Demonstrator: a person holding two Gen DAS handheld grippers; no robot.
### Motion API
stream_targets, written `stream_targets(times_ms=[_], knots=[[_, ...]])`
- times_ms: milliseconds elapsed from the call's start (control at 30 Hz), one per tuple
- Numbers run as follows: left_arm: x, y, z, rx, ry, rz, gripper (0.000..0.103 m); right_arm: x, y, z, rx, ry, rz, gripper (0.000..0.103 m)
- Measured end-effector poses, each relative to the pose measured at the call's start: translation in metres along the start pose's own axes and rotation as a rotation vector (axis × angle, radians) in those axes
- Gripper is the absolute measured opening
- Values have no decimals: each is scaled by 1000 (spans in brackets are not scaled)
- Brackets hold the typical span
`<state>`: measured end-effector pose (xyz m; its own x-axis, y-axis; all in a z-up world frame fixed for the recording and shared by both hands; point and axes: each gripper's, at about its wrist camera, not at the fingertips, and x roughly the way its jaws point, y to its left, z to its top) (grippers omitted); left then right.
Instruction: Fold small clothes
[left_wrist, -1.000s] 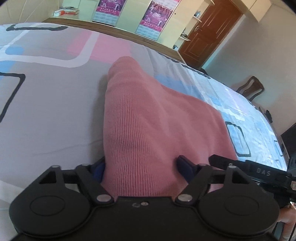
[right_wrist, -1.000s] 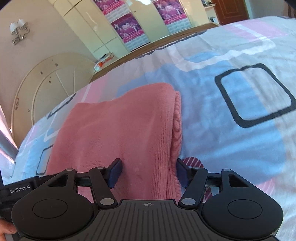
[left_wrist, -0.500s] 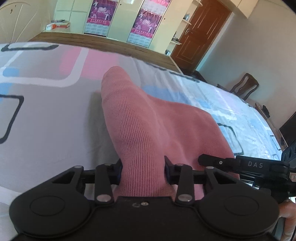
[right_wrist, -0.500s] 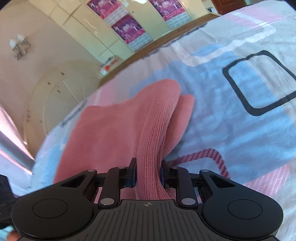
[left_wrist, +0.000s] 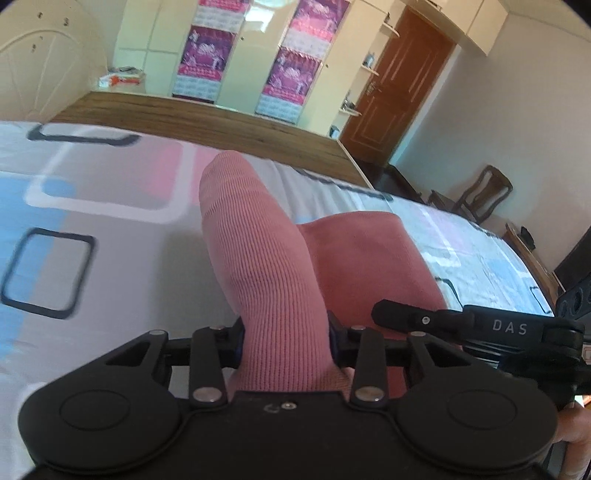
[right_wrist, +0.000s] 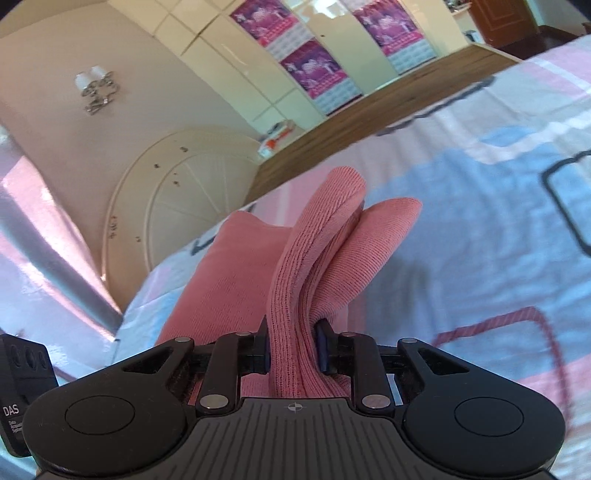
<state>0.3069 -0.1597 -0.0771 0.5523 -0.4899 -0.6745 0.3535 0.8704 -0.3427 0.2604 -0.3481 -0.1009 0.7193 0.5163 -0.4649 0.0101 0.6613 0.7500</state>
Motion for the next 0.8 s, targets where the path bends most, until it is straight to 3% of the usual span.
stream_targets(times_ms=[200, 467, 800], knots=[[-42, 50, 7, -10, -39, 24, 36, 34, 57, -16, -28, 6, 54, 22], [-93, 154, 20, -33, -61, 27, 36, 102, 147, -56, -50, 19, 68, 22], [-113, 259, 40, -35, -74, 49, 36, 198, 222, -86, -55, 37, 68, 22]])
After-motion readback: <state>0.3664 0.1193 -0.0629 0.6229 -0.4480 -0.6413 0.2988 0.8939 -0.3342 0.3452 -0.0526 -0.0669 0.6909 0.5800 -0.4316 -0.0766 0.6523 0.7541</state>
